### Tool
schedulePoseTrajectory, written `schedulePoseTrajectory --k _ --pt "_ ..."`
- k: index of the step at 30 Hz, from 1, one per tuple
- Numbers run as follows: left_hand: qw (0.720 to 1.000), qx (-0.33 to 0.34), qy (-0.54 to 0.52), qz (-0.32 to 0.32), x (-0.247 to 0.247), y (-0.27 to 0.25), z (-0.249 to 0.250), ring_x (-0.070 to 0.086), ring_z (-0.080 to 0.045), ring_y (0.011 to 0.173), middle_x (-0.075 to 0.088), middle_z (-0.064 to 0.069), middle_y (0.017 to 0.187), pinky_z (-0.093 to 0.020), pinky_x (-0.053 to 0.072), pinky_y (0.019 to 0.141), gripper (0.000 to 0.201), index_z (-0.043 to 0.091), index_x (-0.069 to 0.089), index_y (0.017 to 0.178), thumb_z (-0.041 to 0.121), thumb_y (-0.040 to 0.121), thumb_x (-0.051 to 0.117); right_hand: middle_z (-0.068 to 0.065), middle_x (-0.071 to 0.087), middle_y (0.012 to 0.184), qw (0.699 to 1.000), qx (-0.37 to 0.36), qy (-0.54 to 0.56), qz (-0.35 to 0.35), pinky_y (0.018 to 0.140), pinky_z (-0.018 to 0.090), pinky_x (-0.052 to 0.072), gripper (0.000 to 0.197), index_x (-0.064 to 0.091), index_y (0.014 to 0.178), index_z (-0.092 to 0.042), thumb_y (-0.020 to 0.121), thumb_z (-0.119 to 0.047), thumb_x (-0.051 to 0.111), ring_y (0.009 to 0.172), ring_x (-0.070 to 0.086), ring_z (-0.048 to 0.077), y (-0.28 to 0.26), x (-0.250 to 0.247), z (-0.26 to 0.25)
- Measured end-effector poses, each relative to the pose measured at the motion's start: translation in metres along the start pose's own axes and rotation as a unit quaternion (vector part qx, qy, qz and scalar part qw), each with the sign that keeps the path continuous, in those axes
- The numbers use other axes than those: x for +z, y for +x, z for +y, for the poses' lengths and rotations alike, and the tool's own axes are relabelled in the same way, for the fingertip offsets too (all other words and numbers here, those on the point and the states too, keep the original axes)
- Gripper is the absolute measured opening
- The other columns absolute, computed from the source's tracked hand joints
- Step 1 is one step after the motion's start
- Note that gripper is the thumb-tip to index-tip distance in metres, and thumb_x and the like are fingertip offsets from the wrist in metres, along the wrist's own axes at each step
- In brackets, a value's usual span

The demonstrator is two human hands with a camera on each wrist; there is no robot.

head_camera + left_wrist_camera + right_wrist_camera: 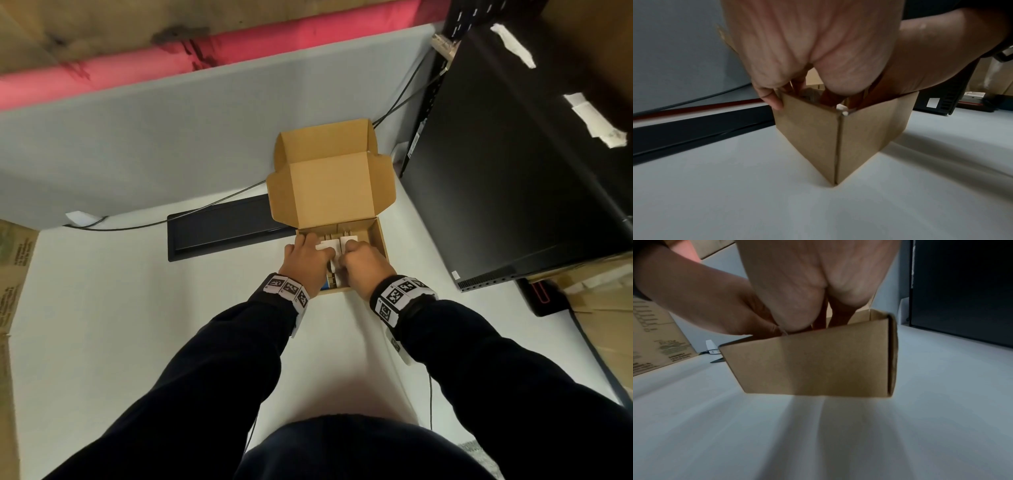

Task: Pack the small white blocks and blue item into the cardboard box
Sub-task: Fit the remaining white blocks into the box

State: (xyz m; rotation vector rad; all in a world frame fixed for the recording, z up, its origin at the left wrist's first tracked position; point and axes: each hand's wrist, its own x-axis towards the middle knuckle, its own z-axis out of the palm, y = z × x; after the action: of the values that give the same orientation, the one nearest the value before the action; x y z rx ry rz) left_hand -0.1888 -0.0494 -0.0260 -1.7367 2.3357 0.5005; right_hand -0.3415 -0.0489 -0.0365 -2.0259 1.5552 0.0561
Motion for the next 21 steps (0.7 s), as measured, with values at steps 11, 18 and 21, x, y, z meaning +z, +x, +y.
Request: schedulePoseTrajectory --k 11,18,21 --pt "0.999 0.023 -0.026 -0.029 -0.008 0.001 -0.006 0.043 -0.033 0.119 0.048 -0.011 0.123 -0.043 0.040 0.093 0.038 0.023 0.067 0.120 0.005 0.087 0.059 0.015 0.062 0.113 1.000 -0.012 -0.006 -0.024 0.087 0.036 0.054 0.021 0.072 0.107 -0.003 0.086 -0.005 0.067 0.100 0.064 0.034 0.008 0.005 -0.010" --pt "0.997 0.051 -0.057 -0.031 -0.008 0.000 -0.011 0.040 -0.032 0.120 0.045 -0.010 0.125 -0.045 0.048 0.090 0.035 0.024 0.073 0.114 0.005 0.087 0.063 0.014 0.060 0.107 0.999 -0.019 -0.028 0.001 0.078 0.034 0.050 0.022 0.077 0.100 -0.006 0.095 -0.023 0.064 0.097 0.060 0.032 0.005 0.007 -0.005" --pt "0.998 0.053 -0.031 -0.029 -0.008 -0.001 -0.009 0.038 -0.032 0.121 0.042 -0.008 0.130 -0.045 0.043 0.092 0.030 0.025 0.075 0.110 0.007 0.089 0.064 0.014 0.061 0.108 1.000 0.001 -0.027 0.011 0.074 0.032 0.046 0.021 0.075 0.104 -0.005 0.091 -0.019 0.068 0.097 0.062 0.034 0.008 0.010 -0.005"
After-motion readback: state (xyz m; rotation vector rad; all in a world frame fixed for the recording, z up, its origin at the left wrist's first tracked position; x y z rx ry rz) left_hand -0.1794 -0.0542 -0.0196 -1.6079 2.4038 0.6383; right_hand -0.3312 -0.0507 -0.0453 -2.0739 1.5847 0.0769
